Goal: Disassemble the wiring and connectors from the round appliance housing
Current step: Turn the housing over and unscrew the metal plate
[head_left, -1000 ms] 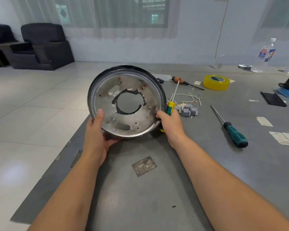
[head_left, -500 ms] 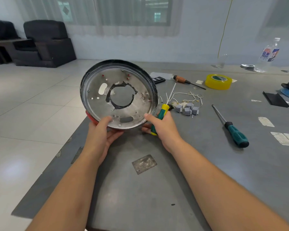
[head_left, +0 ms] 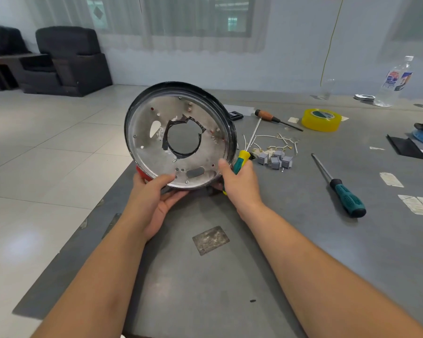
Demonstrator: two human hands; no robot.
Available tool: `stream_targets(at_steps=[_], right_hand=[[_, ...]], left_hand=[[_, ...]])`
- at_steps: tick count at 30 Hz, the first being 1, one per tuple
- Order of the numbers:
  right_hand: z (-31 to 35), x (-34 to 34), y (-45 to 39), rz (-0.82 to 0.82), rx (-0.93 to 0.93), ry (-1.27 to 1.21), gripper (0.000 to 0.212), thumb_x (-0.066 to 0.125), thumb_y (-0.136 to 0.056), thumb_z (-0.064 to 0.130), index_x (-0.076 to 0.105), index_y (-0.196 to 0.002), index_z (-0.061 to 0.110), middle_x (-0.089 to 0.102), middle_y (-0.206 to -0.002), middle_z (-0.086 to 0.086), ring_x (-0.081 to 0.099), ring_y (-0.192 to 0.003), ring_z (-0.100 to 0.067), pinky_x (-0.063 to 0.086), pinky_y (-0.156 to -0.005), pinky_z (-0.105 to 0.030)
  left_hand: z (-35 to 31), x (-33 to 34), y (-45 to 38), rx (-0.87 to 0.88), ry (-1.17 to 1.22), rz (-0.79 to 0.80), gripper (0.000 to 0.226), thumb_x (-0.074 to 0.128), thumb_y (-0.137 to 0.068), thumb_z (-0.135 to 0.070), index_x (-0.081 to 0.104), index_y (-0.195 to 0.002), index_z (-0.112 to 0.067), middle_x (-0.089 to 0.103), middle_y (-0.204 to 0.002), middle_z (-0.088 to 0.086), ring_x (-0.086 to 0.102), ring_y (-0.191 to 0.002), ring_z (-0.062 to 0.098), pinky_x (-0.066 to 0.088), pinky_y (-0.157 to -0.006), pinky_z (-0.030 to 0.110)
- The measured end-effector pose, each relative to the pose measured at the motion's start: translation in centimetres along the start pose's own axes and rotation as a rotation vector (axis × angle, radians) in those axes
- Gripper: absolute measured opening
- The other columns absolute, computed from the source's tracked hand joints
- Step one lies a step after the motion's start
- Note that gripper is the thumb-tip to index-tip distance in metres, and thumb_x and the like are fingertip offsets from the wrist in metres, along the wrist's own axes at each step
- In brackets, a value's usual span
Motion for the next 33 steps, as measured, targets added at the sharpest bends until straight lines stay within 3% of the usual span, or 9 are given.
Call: stream_targets(at_steps=[4,7,11,17,19,21,23,26,33], right_hand=[[0.3,-1.6,0.0,-0.005,0.062,-0.111,0.028,0.042,-0.104,0.045,0.048,-0.091,0.021,0.062,-0.088,-0.003,0.058,-0.042,-0.009,0.05,-0.045,-0.03],[0.3,-2.0,0.2,0.108,0.058,-0.111,0.026,0.045,-0.104,0.038,0.053,-0.087,0.02,0.055,-0.077,-0.004,0.049,-0.043,-0.013,0.038,-0.04,-0.025],[1.6,-3.0,0.8,0.264,-0.144,0.176,0.014,0.057,-0.099,0.042,0.056,-0.096,0.028,0.061,-0.065,0.0,0.051,-0.043,-0.015,0.035,-0.037,-0.021],[2.2,-3.2,2.4,0.326,-0.34,0.39,0.01,0.065,-0.093,0.04,0.064,-0.101,0.035,0.073,-0.079,0.008,0.063,-0.06,-0.011,0.055,-0.064,-0.034],[2.4,-3.4,3.0,0.298,-0.421,0.444,0.017,0.07,-0.09,0.036,0.071,-0.107,0.036,0.072,-0.088,0.013,0.066,-0.074,-0.007,0.054,-0.074,-0.026],[3.2,-3.4,3.8,0.271,-0.554,0.561,0.023,0.074,-0.089,0.035,0.075,-0.112,0.035,0.073,-0.094,0.014,0.063,-0.085,-0.004,0.048,-0.077,-0.019],[3.7,-3.1,4.4,0.267,-0.64,0.643,0.026,0.074,-0.09,0.037,0.076,-0.115,0.033,0.074,-0.095,0.009,0.062,-0.086,-0.008,0.051,-0.079,-0.027],[3.9,-2.5,4.8,0.274,-0.681,0.689,0.028,0.072,-0.091,0.04,0.075,-0.118,0.033,0.073,-0.095,0.007,0.064,-0.088,-0.017,0.054,-0.077,-0.04],[4.2,-2.1,5.2,0.279,-0.705,0.674,0.029,0.072,-0.092,0.038,0.075,-0.119,0.03,0.073,-0.094,0.005,0.064,-0.086,-0.016,0.053,-0.078,-0.04]], left_hand=[[-0.5,-0.5,-0.4,0.055,0.025,-0.053,0.061,0.054,-0.093,0.019,0.05,-0.135,-0.025,0.071,-0.123,0.01,0.08,-0.097,0.03,0.066,-0.08,0.045],[-0.9,-0.7,-0.7,0.113,-0.015,-0.065,0.058,0.052,-0.091,0.023,0.055,-0.126,-0.024,0.08,-0.113,0.008,0.079,-0.1,0.03,0.066,-0.076,0.039],[-1.0,-1.0,-1.1,0.138,-0.048,-0.097,0.056,0.054,-0.09,0.024,0.056,-0.131,-0.014,0.078,-0.117,0.011,0.079,-0.101,0.03,0.066,-0.075,0.038],[-1.2,-0.7,-1.4,0.183,-0.061,-0.087,0.059,0.057,-0.088,0.025,0.056,-0.129,-0.018,0.08,-0.114,0.004,0.078,-0.106,0.027,0.066,-0.079,0.038],[-1.2,-0.9,-1.4,0.177,-0.053,-0.091,0.06,0.056,-0.089,0.025,0.056,-0.128,-0.021,0.08,-0.113,0.002,0.078,-0.105,0.027,0.066,-0.078,0.037],[-1.2,-0.9,-1.4,0.182,-0.054,-0.087,0.061,0.056,-0.088,0.025,0.056,-0.127,-0.022,0.08,-0.113,0.002,0.078,-0.104,0.026,0.066,-0.078,0.037],[-1.2,-0.8,-1.3,0.193,-0.063,-0.075,0.061,0.057,-0.088,0.025,0.055,-0.129,-0.02,0.08,-0.112,0.002,0.078,-0.104,0.027,0.066,-0.078,0.037],[-1.2,-0.7,-1.2,0.195,-0.075,-0.062,0.063,0.059,-0.089,0.025,0.052,-0.137,-0.014,0.078,-0.119,0.008,0.077,-0.106,0.029,0.065,-0.079,0.037],[-1.1,-0.6,-1.0,0.187,-0.082,-0.062,0.063,0.053,-0.09,0.026,0.051,-0.136,-0.017,0.079,-0.114,0.002,0.078,-0.106,0.029,0.065,-0.079,0.038]])
Point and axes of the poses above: each hand's wrist, its own y-axis away from the middle knuckle, its own x-axis out of the palm, z = x × y, the point moved 10 cm from there along -y, towards the middle knuckle
